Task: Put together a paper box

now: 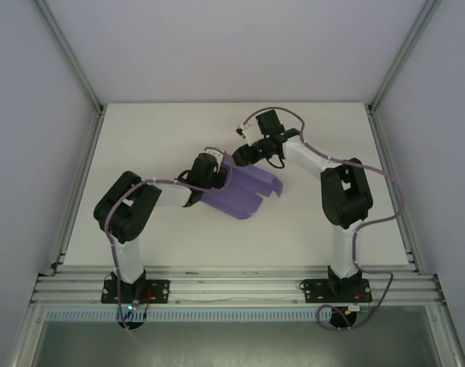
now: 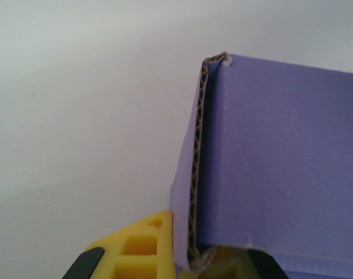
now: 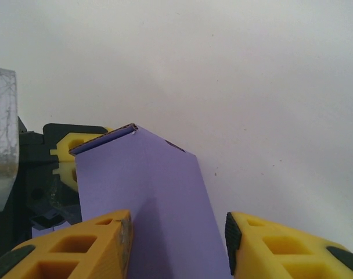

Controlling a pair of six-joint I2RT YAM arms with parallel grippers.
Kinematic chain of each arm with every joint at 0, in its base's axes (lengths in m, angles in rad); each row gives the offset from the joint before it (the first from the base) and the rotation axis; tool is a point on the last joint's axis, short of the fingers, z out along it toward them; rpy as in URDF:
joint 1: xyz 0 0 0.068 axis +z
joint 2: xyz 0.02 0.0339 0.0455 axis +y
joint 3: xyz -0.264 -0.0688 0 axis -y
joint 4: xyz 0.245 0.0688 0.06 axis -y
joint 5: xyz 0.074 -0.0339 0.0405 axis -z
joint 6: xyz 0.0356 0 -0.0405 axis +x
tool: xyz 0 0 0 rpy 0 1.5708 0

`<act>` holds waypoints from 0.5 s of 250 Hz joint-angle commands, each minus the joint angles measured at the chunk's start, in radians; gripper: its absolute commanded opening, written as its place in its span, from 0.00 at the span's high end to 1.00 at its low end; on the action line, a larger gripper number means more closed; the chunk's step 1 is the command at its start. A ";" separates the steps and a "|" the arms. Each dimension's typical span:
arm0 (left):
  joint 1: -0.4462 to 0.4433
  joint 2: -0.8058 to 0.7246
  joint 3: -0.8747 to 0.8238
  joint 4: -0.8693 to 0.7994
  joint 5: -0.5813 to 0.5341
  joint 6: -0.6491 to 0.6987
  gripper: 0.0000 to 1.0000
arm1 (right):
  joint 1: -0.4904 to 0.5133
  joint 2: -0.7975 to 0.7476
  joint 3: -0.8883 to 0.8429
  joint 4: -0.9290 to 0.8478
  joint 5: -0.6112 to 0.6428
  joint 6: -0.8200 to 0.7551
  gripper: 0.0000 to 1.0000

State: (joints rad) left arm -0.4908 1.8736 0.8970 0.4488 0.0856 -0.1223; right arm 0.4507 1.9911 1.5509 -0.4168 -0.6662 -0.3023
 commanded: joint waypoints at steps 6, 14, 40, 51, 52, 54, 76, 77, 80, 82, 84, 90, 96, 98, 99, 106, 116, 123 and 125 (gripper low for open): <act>0.017 0.019 0.003 0.047 -0.020 -0.004 1.00 | -0.004 -0.078 -0.051 -0.071 0.064 -0.007 0.50; 0.017 0.010 -0.009 0.055 -0.022 -0.006 1.00 | -0.006 -0.100 -0.059 -0.073 0.073 -0.011 0.50; 0.033 -0.028 -0.022 0.016 -0.022 -0.041 1.00 | -0.009 -0.211 -0.101 -0.082 0.108 -0.065 0.42; 0.051 -0.047 -0.021 -0.017 0.018 -0.058 1.00 | -0.009 -0.271 -0.134 -0.089 0.107 -0.129 0.38; 0.053 -0.049 -0.021 -0.021 0.025 -0.060 1.00 | -0.010 -0.277 -0.138 -0.090 0.104 -0.140 0.38; 0.057 -0.053 -0.021 -0.025 0.036 -0.063 1.00 | -0.009 -0.288 -0.145 -0.092 0.102 -0.154 0.38; 0.108 -0.088 -0.025 -0.069 0.163 -0.126 1.00 | 0.008 -0.420 -0.259 -0.096 0.104 -0.403 0.36; 0.110 -0.090 -0.026 -0.073 0.170 -0.128 1.00 | 0.009 -0.426 -0.265 -0.093 0.108 -0.414 0.36; 0.118 -0.095 -0.022 -0.082 0.191 -0.136 1.00 | 0.018 -0.443 -0.285 -0.081 0.128 -0.443 0.35; 0.122 -0.097 -0.021 -0.091 0.203 -0.142 1.00 | 0.021 -0.454 -0.299 -0.071 0.144 -0.460 0.35; 0.125 -0.099 -0.019 -0.100 0.211 -0.147 1.00 | 0.027 -0.464 -0.312 -0.059 0.161 -0.478 0.34; 0.136 -0.106 -0.010 -0.130 0.234 -0.159 1.00 | 0.047 -0.493 -0.351 -0.017 0.222 -0.523 0.32; 0.143 -0.112 0.003 -0.167 0.258 -0.157 1.00 | 0.070 -0.514 -0.386 0.033 0.293 -0.561 0.31; 0.145 -0.114 0.008 -0.182 0.266 -0.155 1.00 | 0.080 -0.520 -0.396 0.048 0.318 -0.575 0.31; 0.145 -0.114 0.011 -0.190 0.270 -0.154 1.00 | 0.083 -0.522 -0.400 0.054 0.330 -0.581 0.31; 0.145 -0.120 0.029 -0.243 0.276 -0.145 1.00 | 0.112 -0.532 -0.424 0.093 0.408 -0.635 0.30; 0.143 -0.127 0.044 -0.295 0.273 -0.136 1.00 | 0.150 -0.529 -0.431 0.122 0.505 -0.711 0.30; 0.141 -0.131 0.050 -0.321 0.285 -0.124 1.00 | 0.175 -0.517 -0.430 0.148 0.571 -0.745 0.30; 0.141 -0.132 0.051 -0.326 0.292 -0.123 1.00 | 0.183 -0.512 -0.428 0.154 0.588 -0.755 0.30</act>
State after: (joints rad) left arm -0.3424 1.7859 0.8970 0.3019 0.2626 -0.2287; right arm 0.5354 1.4521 1.1648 -0.4061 -0.4034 -0.7528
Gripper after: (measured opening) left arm 0.062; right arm 0.703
